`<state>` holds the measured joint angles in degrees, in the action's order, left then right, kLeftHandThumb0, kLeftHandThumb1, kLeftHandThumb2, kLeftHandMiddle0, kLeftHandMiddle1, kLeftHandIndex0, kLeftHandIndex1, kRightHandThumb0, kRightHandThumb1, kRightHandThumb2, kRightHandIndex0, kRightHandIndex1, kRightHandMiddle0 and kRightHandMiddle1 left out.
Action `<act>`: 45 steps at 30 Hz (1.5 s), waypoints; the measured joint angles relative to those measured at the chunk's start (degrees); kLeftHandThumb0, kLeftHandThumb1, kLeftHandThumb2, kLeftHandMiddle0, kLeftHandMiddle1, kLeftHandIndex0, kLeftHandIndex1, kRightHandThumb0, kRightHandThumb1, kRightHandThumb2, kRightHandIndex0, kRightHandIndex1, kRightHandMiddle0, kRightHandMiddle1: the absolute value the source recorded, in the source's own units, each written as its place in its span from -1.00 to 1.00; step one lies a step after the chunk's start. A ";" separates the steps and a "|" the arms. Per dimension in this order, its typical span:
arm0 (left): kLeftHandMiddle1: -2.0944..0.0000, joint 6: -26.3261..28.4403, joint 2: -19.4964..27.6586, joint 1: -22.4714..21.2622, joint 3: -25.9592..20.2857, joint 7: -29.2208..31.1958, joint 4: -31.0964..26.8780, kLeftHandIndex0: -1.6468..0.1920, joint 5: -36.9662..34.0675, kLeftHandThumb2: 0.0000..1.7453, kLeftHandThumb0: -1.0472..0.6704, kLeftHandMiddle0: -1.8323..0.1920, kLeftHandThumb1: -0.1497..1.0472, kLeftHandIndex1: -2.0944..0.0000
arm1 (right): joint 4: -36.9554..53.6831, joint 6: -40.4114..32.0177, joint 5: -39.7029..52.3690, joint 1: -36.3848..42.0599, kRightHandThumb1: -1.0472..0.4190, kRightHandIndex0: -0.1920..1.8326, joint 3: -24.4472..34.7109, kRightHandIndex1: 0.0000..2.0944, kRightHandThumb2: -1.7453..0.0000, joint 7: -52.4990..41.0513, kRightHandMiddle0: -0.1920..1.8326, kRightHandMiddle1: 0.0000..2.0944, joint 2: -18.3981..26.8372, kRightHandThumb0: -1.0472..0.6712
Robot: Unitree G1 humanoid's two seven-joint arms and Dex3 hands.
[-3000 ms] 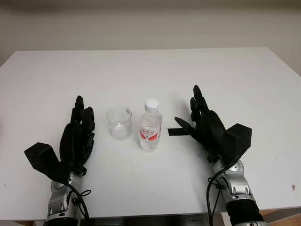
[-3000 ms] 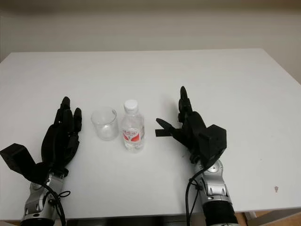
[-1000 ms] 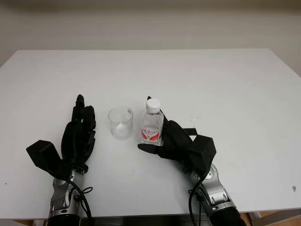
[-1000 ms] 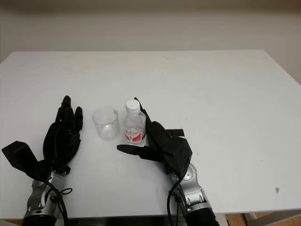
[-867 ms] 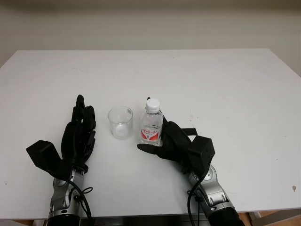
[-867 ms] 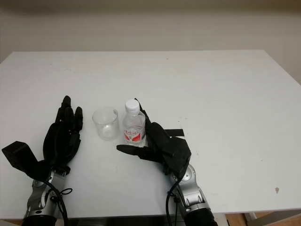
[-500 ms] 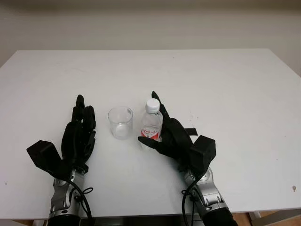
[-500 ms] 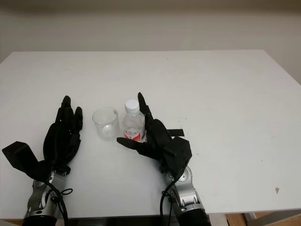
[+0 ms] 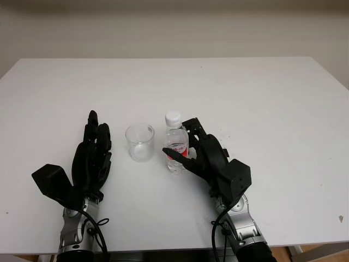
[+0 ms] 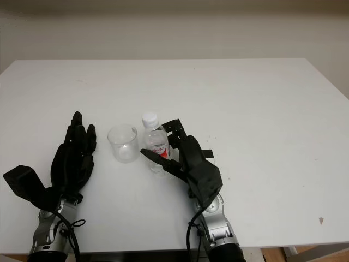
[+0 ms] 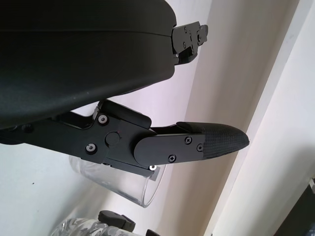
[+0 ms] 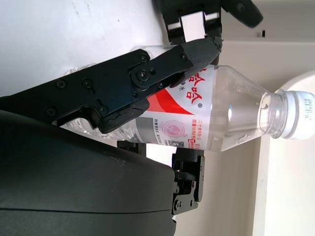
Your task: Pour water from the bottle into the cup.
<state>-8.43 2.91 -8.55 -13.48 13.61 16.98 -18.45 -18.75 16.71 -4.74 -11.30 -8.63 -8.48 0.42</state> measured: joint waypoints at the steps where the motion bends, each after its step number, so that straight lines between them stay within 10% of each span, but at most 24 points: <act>1: 0.95 -0.06 0.00 -0.01 0.04 -0.03 0.09 0.98 0.07 -0.48 -0.66 0.98 1.00 0.95 | 0.30 -0.36 -0.10 0.00 -1.00 0.20 -0.11 1.00 0.93 -0.35 -0.10 1.00 0.24 -0.47; 10: 0.95 -0.09 -0.50 -0.03 -0.03 -0.25 0.11 0.97 0.06 -0.49 -0.66 0.98 1.00 0.95 | 2.05 -1.94 -0.72 -0.02 -1.00 0.36 -0.91 1.00 0.84 -2.97 0.08 1.00 1.70 -0.37; 14: 0.95 -0.13 -0.57 0.00 -0.04 -0.36 0.09 0.97 0.08 -0.49 -0.66 0.98 1.00 0.95 | 1.89 -1.42 -1.17 -0.02 -1.00 0.90 -1.08 1.00 0.69 -2.67 0.60 1.00 1.70 -0.33; 18: 0.95 -0.13 -0.56 -0.05 -0.12 -0.15 0.19 0.97 0.07 -0.49 -0.67 0.97 1.00 0.95 | 1.23 0.14 -3.44 -0.11 -1.00 0.99 -1.65 1.00 0.55 -0.32 0.83 1.00 1.69 -0.26; 31: 0.95 0.81 -0.32 -0.25 -0.60 0.61 0.30 0.98 -0.12 -0.50 -0.64 0.97 1.00 0.95 | -3.04 2.15 -6.47 -6.82 -1.00 1.00 0.75 1.00 0.45 5.45 0.92 1.00 3.54 -0.18; 45: 0.95 1.32 -0.22 -0.70 -0.66 0.66 0.36 0.98 -0.01 -0.49 -0.65 0.97 1.00 0.95 | -21.70 10.25 -10.84 -24.93 -1.00 0.78 2.28 1.00 0.60 13.87 0.46 1.00 5.10 -0.15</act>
<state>-7.11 2.68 -9.25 -14.14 14.27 17.34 -18.46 -40.45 26.95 -15.58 -36.23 -6.35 5.39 5.51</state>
